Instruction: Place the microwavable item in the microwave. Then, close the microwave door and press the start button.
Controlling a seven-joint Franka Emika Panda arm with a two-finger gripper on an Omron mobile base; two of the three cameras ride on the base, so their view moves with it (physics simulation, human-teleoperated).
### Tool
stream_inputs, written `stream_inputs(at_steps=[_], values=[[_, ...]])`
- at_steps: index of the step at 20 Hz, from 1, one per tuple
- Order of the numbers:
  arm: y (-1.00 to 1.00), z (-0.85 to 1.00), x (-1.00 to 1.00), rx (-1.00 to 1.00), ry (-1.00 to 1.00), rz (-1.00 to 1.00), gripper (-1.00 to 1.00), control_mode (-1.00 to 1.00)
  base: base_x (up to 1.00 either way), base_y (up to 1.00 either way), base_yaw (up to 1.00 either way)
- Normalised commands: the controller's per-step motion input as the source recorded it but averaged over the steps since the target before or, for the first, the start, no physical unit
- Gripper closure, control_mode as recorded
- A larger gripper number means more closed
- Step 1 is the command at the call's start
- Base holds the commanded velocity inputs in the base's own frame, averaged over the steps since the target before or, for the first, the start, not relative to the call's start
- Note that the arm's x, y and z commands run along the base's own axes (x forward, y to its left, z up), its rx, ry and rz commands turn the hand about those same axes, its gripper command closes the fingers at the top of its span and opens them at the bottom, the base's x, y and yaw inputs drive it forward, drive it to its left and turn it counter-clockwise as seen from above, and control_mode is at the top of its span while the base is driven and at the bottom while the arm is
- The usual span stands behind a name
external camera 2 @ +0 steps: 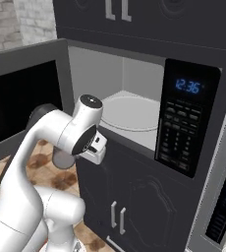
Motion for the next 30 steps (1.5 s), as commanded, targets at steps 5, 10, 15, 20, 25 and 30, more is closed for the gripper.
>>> stream_inputs(at_steps=[5, 10, 15, 20, 25, 30], values=[[0.0, 0.0, 0.0, 0.0, 0.0, 0.0, 1.0, 1.0, 0.0, -0.01, 0.0], [0.0, 0.0, 0.0, 0.0, 0.0, 0.0, 1.0, 1.0, 0.03, -0.1, 0.0], [-0.13, 0.16, 0.22, 0.02, -0.05, -0.04, 1.0, -1.0, 0.02, -0.04, 0.0], [0.0, 0.56, 0.45, 0.0, -0.21, -0.28, 1.0, -1.0, 0.0, 0.0, 0.0], [-0.09, 0.23, 0.45, 0.0, -0.11, -0.37, 1.0, -1.0, 0.0, 0.0, 0.0], [-0.51, 0.03, 0.18, 0.01, -0.14, -0.23, 1.0, -1.0, 0.0, 0.0, 0.0]])
